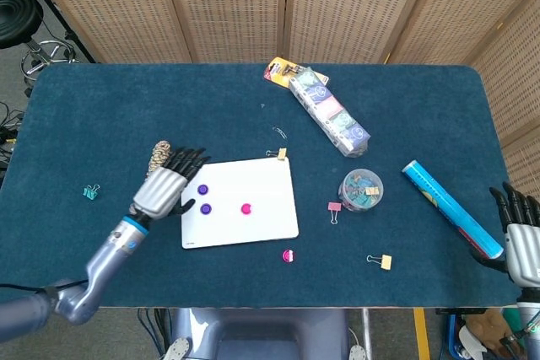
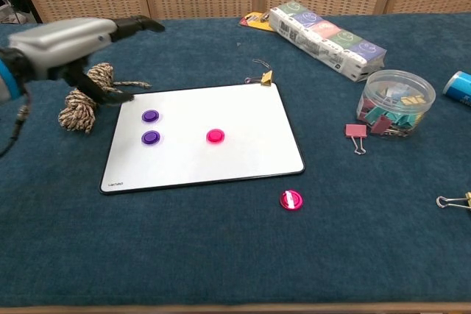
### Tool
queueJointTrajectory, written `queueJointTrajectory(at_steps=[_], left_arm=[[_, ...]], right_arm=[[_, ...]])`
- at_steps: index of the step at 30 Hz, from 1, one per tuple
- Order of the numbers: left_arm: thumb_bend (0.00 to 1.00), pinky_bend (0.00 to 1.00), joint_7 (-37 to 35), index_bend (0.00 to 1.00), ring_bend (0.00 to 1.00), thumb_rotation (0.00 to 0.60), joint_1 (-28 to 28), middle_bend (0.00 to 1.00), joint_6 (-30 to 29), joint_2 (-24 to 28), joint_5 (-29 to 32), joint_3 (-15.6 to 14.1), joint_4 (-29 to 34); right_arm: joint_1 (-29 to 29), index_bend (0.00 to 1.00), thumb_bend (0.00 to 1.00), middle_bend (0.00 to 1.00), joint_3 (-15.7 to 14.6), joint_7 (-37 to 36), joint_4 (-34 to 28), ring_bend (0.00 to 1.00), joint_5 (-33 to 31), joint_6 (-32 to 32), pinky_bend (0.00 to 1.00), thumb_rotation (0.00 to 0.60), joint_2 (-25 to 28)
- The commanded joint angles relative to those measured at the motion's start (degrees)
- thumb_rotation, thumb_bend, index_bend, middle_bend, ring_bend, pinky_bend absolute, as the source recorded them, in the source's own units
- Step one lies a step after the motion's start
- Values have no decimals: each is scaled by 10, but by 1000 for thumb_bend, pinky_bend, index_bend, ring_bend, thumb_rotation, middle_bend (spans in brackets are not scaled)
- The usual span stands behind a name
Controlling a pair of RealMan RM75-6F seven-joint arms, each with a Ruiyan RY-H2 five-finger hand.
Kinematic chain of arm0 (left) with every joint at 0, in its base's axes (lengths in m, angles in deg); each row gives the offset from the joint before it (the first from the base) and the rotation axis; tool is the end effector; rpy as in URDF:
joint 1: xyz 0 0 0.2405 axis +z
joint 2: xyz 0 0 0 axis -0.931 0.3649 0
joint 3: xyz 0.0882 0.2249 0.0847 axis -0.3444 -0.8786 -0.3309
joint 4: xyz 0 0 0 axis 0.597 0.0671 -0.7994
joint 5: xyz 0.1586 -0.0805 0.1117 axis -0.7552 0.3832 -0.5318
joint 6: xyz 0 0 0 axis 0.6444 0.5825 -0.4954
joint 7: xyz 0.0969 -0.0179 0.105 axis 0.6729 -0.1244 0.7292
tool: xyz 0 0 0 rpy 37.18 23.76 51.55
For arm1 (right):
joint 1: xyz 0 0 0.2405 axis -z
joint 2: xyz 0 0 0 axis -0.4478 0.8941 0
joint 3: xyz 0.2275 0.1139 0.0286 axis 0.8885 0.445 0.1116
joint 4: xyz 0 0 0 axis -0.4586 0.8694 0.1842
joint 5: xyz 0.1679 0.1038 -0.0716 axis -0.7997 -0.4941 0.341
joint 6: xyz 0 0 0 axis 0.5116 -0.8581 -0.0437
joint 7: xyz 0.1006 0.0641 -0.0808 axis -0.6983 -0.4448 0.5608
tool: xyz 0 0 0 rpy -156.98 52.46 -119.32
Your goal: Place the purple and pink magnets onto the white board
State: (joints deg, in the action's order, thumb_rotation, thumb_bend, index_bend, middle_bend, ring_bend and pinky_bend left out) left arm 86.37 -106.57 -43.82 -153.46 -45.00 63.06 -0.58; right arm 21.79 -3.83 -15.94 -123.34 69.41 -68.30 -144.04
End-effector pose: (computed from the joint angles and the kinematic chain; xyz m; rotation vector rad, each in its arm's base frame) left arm -0.1743 0.3267 0.0228 -1.8836 -0.8272 -1.0688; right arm -0.3153 -0.1934 0.1837 1.2781 -0.9057 0.8231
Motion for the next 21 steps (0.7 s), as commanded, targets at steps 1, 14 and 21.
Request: queueJointTrajectory(at_steps=[1, 14, 21], left_arm=[[305, 0, -4, 1, 0, 600, 68, 0, -72, 87, -2, -21, 62], [313, 0, -83, 0, 0, 600, 208, 0, -180, 192, 36, -49, 81], [313, 0, -65, 0, 0, 600, 237, 0, -179, 226, 76, -45, 124]], right_arm=[[-1, 0, 0, 0, -4, 10, -2, 0, 5, 0, 0, 600, -3], [-33, 0, 0, 0, -18, 67, -7, 0, 36, 39, 0, 600, -26], [-89, 0, 0, 0, -24, 93, -42, 0, 71, 113, 0, 600, -24]])
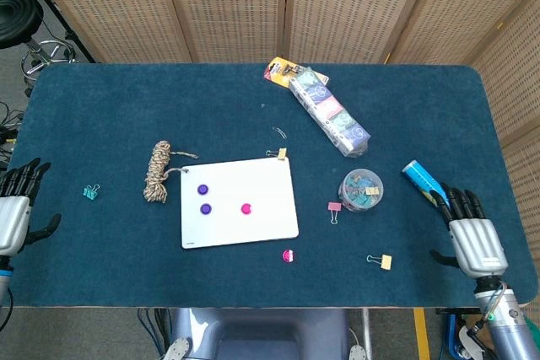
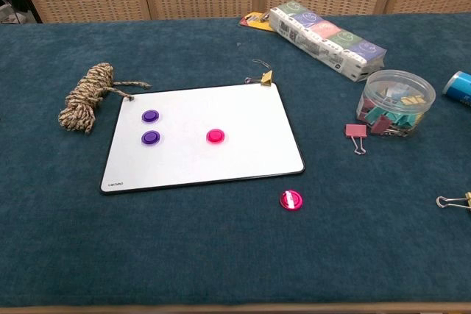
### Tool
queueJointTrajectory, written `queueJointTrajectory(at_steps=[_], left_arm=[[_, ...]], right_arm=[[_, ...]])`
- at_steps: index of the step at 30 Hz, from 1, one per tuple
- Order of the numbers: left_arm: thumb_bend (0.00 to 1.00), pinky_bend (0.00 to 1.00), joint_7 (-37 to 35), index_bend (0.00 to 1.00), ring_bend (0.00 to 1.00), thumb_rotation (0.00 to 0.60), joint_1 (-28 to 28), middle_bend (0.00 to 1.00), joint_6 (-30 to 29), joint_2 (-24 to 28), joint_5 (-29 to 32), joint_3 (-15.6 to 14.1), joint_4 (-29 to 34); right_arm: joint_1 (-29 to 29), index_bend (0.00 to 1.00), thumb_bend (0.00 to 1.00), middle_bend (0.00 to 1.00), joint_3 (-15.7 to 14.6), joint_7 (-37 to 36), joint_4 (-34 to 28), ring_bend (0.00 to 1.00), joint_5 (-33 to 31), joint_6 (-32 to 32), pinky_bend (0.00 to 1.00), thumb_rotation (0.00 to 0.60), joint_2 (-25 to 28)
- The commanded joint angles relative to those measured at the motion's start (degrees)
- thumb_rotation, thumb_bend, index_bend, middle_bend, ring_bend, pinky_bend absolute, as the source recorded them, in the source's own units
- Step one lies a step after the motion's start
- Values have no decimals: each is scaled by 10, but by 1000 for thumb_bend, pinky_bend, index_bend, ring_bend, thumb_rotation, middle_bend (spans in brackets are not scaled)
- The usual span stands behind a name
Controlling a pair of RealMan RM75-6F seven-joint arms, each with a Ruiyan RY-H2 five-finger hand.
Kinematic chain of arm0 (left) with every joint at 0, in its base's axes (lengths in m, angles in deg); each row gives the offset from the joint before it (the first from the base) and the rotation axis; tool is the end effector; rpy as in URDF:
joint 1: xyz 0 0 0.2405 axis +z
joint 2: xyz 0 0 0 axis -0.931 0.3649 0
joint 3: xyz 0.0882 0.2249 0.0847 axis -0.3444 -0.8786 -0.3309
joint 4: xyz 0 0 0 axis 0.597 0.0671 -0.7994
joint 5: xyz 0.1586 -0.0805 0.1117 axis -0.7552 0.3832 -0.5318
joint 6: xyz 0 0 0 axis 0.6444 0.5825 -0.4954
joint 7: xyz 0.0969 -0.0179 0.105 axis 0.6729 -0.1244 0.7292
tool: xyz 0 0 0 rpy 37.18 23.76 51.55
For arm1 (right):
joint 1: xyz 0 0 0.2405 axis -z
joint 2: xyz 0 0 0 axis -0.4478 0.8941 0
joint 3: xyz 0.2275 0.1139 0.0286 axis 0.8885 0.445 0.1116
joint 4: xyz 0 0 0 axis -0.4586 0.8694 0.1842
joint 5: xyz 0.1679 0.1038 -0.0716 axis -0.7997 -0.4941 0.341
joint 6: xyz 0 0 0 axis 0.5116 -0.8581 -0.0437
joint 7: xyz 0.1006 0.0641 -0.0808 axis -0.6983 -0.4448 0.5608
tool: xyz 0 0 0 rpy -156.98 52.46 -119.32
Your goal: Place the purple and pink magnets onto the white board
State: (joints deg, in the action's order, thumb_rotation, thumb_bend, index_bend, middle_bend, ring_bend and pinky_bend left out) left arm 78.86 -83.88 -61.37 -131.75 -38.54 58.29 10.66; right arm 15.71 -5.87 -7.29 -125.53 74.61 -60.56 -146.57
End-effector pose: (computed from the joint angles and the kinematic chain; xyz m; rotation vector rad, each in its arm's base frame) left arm -0.3064 0.2266 0.1684 -1.3564 -0.9736 -0.8684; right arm -0.2802 -0.2151 0.1377 1.5582 -0.8583 0.7905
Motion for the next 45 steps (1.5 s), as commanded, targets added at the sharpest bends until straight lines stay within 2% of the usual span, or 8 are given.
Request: queueJointTrajectory(at_steps=[1, 8, 16, 23, 33, 39, 45], left_arm=[[313, 0, 12, 0, 0, 600, 15, 0, -4, 13, 17, 3, 21], [313, 0, 7, 0, 0, 600, 31, 0, -7, 33, 21, 13, 45], [313, 0, 5, 0, 0, 600, 34, 0, 11, 40, 24, 21, 46], [313, 0, 1, 0, 0, 600, 41, 0, 10, 42, 19, 27, 48], [313, 0, -14, 0, 0, 600, 47, 0, 18, 50, 12, 35, 48], [314, 0, -20, 0, 0, 600, 50, 0, 22, 52, 10, 37, 48], [313, 0, -24, 0, 0, 600, 51, 0, 27, 54, 8, 40, 48]], right_arm=[[-44, 0, 0, 0, -4, 5, -27, 0, 26, 58, 0, 600, 1], [-108, 97, 0, 0, -7, -15, -55, 0, 34, 151, 0, 600, -15], [-172, 187, 0, 0, 2, 7, -74, 0, 24, 223, 0, 600, -70], [-224, 267, 0, 0, 25, 52, -50, 0, -50, 270, 17, 600, -148], [-255, 319, 2, 0, 20, 138, -22, 0, -118, 254, 17, 600, -239], [-265, 356, 86, 0, 21, 160, -8, 0, -140, 243, 17, 600, -268], [-268, 363, 99, 0, 7, 187, 10, 0, -141, 222, 17, 600, -283]])
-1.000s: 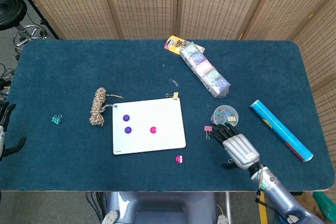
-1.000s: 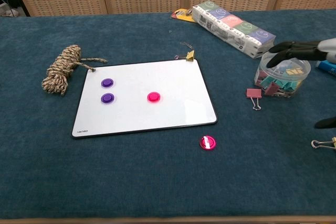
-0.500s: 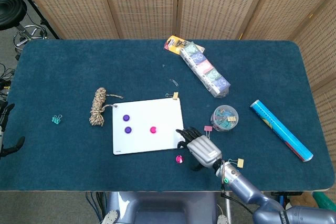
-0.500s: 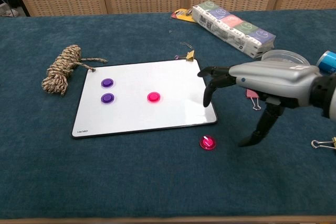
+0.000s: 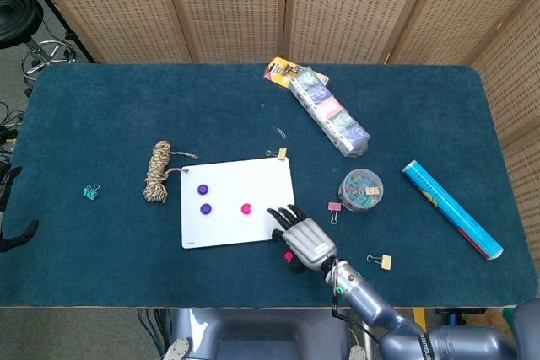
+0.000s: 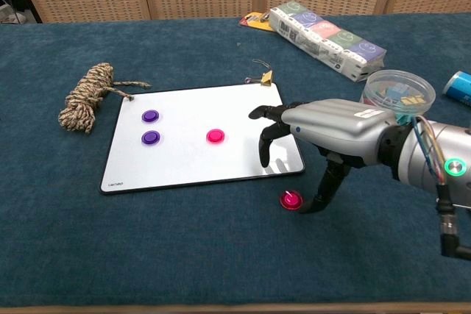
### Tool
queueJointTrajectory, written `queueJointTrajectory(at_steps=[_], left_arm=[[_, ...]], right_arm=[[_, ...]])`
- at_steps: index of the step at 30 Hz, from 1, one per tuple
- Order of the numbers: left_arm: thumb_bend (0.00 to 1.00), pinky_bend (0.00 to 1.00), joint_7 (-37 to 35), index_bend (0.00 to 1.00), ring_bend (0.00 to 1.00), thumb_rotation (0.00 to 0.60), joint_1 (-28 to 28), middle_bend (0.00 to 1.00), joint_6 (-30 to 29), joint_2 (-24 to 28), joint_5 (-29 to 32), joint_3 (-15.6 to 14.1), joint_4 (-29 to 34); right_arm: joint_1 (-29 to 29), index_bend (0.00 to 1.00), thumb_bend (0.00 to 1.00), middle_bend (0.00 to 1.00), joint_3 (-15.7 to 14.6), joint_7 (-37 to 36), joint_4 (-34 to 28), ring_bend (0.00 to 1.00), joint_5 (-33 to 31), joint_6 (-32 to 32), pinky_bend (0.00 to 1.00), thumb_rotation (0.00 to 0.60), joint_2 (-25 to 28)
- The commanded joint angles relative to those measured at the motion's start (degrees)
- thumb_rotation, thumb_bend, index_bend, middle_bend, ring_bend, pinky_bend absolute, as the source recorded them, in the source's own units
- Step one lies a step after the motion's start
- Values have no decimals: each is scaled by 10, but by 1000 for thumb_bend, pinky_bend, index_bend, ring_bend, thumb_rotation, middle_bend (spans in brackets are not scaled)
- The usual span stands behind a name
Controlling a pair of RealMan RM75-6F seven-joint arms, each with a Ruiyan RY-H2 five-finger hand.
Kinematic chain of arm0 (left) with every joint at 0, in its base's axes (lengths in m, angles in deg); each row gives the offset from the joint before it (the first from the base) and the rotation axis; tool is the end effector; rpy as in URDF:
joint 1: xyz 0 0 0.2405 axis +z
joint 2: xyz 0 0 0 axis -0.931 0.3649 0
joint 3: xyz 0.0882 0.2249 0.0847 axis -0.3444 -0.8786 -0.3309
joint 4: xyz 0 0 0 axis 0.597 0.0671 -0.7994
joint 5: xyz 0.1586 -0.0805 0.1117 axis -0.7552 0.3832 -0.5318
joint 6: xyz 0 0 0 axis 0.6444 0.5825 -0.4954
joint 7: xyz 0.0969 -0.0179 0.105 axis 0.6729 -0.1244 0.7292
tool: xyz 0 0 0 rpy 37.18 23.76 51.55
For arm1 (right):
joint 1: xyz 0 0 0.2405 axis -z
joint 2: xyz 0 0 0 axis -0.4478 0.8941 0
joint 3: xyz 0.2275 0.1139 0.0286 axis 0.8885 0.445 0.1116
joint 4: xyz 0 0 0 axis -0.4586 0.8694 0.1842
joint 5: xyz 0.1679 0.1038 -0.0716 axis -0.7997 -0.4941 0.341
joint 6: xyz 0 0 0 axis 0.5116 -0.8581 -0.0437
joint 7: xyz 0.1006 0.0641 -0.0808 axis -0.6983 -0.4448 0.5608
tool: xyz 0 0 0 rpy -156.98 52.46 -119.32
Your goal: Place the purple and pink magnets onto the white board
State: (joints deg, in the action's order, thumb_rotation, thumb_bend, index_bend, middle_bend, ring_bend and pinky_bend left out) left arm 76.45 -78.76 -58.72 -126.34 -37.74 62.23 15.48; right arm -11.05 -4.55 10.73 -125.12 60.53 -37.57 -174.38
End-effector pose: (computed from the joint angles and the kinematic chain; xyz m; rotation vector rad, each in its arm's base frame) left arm -0.3108 0.2106 0.1931 -1.2706 -1.0464 -0.8533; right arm -0.1130 -0.2607 -0.0518 2.1499 -0.9468 0.9205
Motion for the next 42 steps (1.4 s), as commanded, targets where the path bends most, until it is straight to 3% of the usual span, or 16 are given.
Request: queueJointTrajectory(at_steps=[1, 9, 42], left_arm=[[313, 0, 0, 0, 0, 600, 0, 0, 3, -1, -1, 1, -2], [313, 0, -6, 0, 0, 600, 3, 0, 6, 1, -4, 4, -2], [313, 0, -12, 0, 0, 600, 8, 0, 18, 6, -9, 11, 0]], right_arm=[[-2, 363, 101, 0, -8, 12, 10, 0, 1, -11, 17, 600, -7], [-4, 369, 231, 0, -19, 20, 13, 0, -4, -19, 17, 600, -9], [-17, 382, 278, 0, -35, 28, 32, 0, -44, -23, 19, 600, -30]])
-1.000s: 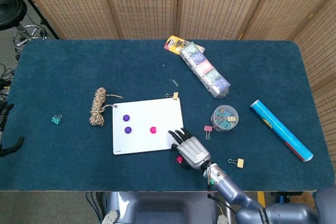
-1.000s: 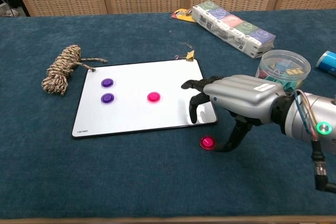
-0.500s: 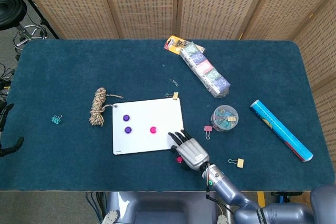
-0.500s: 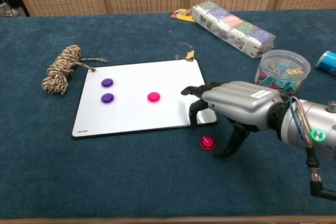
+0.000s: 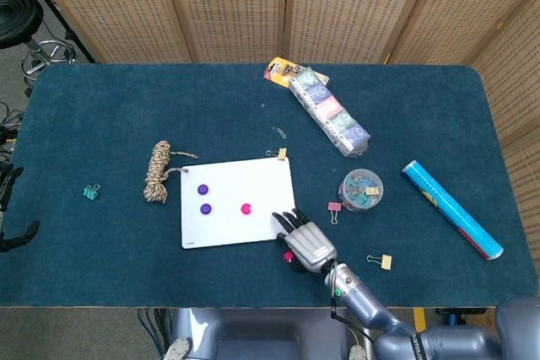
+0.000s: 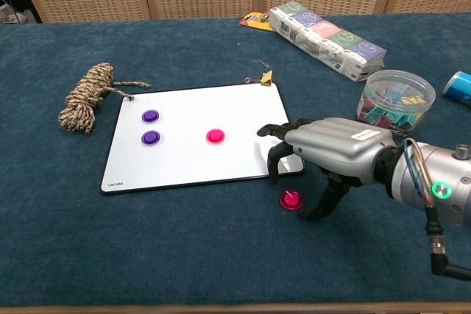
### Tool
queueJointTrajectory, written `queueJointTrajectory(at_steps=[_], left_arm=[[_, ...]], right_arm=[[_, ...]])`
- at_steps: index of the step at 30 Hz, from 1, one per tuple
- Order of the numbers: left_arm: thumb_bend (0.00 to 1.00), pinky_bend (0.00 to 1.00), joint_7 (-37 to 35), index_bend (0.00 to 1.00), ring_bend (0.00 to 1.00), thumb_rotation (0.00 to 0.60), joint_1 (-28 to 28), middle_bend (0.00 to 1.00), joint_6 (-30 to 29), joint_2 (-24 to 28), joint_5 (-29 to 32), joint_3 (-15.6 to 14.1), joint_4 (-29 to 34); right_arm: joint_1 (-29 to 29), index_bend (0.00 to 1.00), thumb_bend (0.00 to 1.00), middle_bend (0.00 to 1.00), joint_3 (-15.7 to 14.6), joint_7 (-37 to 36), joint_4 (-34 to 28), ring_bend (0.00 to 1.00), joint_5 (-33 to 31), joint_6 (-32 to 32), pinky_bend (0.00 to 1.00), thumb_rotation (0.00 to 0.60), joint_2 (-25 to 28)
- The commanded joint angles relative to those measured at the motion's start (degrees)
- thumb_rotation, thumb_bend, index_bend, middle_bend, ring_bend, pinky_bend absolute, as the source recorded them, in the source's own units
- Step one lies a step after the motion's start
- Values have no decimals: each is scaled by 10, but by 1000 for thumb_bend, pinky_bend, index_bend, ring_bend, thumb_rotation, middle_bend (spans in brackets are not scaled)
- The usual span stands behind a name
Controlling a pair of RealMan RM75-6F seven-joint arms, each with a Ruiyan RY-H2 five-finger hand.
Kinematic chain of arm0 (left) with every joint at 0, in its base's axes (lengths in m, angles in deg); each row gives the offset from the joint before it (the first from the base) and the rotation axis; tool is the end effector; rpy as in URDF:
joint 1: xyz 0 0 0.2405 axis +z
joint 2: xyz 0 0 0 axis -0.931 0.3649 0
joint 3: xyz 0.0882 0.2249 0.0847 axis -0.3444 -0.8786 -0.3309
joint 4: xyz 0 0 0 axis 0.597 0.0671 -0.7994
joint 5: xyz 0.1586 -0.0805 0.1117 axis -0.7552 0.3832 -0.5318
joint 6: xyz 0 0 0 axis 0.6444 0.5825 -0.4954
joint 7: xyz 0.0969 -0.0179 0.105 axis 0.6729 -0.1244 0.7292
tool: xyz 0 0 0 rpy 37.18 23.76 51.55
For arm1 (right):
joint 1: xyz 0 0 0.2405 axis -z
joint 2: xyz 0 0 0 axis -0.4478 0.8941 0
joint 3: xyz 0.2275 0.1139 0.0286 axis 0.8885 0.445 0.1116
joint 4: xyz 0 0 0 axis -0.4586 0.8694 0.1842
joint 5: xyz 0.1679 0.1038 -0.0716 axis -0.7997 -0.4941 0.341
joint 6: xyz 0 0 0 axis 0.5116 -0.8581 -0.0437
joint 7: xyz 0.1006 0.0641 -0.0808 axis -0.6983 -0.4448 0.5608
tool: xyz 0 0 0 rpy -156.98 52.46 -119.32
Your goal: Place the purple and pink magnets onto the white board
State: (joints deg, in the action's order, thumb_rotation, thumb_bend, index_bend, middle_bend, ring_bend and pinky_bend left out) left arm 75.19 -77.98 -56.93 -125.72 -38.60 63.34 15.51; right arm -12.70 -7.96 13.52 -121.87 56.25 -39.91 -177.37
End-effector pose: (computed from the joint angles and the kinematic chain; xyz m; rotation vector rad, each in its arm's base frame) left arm -0.3114 0.2105 0.1943 -1.2767 -1.0674 -0.8576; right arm -0.1251 -0.2570 -0.0696 2.1525 -0.9396 0.8284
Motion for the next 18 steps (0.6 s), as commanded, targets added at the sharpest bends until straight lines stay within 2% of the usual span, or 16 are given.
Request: queueJointTrajectory(at_steps=[1, 18], left_arm=[[313, 0, 0, 0, 0, 600, 0, 0, 0, 0, 0, 0, 0], [313, 0, -2, 0, 0, 600, 1, 0, 6, 1, 1, 2, 0]], right_arm=[[-1, 382, 278, 0, -1, 0, 0, 0, -2, 0, 19, 600, 0], [-6, 395, 289, 0, -4, -2, 3, 0, -13, 1, 20, 600, -7]])
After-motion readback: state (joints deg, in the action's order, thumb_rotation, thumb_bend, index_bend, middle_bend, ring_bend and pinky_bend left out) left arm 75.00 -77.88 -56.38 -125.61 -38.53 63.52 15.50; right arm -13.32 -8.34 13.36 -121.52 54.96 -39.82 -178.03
